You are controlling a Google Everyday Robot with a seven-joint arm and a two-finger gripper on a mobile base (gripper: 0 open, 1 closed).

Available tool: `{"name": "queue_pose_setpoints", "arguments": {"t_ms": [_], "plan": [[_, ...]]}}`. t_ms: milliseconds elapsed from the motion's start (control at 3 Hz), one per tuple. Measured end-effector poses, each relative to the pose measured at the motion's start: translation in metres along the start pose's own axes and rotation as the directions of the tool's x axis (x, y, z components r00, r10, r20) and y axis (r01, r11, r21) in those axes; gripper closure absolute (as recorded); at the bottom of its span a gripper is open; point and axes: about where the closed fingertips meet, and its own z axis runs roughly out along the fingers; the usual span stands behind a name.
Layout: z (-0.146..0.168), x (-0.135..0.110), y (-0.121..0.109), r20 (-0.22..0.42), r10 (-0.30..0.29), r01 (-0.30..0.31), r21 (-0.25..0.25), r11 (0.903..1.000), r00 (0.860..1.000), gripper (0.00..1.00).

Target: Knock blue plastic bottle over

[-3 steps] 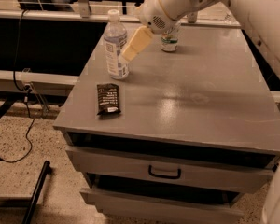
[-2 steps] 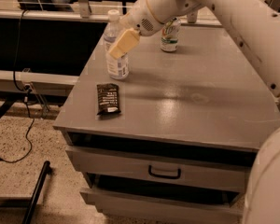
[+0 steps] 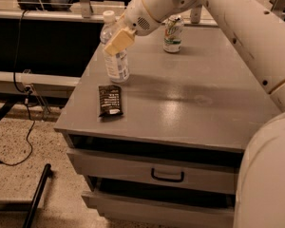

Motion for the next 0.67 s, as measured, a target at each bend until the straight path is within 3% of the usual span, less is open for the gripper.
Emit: {"name": "queue_pose_setpoints", "arguments": {"t_ms": [333,667], "plan": [[-0.043,0.015,-0.004,-0.158,-0.033,0.037,0.022,0.9991,0.987,0.99],[-0.101,0.050,-0.016,-0.366,-0.043,0.076,0.074,0.9943,0.930,1.00]]}}
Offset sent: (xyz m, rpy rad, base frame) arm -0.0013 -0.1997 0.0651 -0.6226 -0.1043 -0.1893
